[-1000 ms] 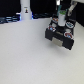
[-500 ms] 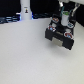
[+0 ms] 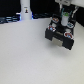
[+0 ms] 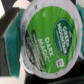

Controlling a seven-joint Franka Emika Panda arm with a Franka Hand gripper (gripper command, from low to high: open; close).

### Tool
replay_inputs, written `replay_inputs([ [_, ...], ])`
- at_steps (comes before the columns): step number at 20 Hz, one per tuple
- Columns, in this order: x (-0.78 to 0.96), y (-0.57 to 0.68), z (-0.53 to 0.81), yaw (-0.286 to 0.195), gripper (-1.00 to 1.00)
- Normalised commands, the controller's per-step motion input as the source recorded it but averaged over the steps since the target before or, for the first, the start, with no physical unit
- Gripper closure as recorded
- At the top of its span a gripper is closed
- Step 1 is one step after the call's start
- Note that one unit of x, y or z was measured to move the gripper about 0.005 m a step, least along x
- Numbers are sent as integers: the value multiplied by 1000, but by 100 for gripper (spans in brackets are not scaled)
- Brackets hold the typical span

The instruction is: Open the kcup holder, insert the kcup into the holder, and close the kcup holder

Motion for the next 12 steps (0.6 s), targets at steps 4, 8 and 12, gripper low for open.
replay_inputs([
  [4,-116,13,-275,36,100],
  [8,-19,-77,-137,7,100],
  [12,-13,-23,-12,0,100],
])
